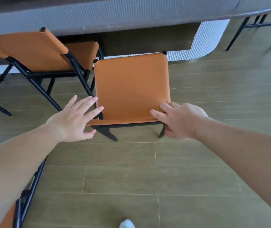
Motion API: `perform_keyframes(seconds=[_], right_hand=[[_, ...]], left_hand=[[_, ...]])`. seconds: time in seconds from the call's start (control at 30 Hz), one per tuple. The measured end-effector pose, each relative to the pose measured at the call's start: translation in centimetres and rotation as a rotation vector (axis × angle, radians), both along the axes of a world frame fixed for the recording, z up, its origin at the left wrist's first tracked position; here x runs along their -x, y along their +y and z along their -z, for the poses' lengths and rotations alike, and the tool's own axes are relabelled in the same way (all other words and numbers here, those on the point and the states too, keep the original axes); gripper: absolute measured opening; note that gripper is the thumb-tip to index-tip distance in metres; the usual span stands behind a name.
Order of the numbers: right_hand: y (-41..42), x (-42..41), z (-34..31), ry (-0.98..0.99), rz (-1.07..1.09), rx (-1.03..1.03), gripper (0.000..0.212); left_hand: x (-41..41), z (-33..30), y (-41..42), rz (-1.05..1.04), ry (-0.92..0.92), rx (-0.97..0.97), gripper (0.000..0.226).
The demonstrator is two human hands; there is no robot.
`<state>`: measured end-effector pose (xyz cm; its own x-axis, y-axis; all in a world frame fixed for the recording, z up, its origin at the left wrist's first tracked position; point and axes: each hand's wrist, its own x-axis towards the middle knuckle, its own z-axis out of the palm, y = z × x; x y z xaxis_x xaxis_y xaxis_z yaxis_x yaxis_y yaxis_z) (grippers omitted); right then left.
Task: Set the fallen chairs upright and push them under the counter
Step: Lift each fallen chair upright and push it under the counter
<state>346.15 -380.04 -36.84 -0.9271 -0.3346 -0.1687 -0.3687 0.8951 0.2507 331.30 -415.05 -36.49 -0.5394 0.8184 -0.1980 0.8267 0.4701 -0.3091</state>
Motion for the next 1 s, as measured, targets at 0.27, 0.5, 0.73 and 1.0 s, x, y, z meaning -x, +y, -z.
perform_keyframes(seconds=[0.27, 0.5, 0.73, 1.0], right_hand=[[2.1, 7.3, -2.1, -0.060, 0.108, 0.101, 0.063], [3.8, 12.9, -2.5, -0.050, 0.162, 0.120, 0.063], [5.3, 17.5, -2.3, -0.044, 0.214, 0.129, 0.062], [5.9, 19.8, -2.6, -0.050, 0.240, 0.120, 0.062]], left_hand=[[7.7, -1.2, 2.6, -0.009, -0.004, 0.001, 0.087], [13.1, -2.3, 4.8, -0.009, -0.044, 0.011, 0.088], [18.0, -2.1, 6.4, 0.010, -0.071, -0.021, 0.083], [20.1, -2.2, 7.4, 0.044, -0.092, -0.060, 0.081]])
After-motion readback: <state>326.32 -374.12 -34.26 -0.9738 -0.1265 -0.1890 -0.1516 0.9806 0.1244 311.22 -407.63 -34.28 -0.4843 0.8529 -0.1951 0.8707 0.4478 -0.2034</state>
